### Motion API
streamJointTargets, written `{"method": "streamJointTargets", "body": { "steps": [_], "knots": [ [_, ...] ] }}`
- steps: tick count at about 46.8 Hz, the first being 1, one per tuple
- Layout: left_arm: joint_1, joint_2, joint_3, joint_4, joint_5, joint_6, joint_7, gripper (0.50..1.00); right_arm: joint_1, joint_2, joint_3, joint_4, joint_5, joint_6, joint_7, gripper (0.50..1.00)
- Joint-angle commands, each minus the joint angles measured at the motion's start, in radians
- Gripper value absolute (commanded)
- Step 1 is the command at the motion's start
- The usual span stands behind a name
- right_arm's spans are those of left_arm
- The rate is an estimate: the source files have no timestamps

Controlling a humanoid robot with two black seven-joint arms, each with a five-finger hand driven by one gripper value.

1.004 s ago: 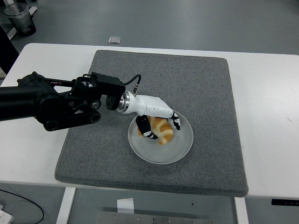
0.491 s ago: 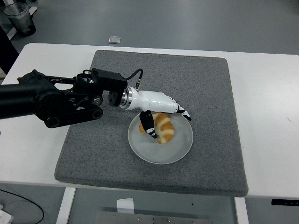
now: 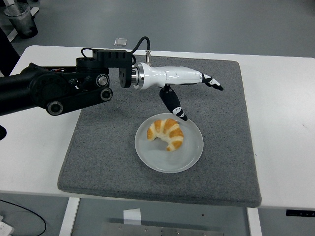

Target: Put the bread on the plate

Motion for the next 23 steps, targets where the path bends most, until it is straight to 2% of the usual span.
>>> {"method": "streamJointTargets", "body": {
  "steps": [1,12,23],
  "knots": [
    [0.000,0.007,-0.029,0.006,-0.069,0.000,0.002,0.996,0.000,0.000,0.001,0.000,0.000,0.000,0.000,0.932],
    [0.017,0.024,-0.122,0.067,-0.276,0.005,0.002,0.999,0.000,0.000,0.000,0.000,0.000,0.000,0.000,0.932],
    [0.023,0.060,-0.156,0.138,-0.632,0.006,0.002,1.000,0.000,0.000,0.000,0.000,0.000,0.000,-0.002,0.932]
  ]
}}
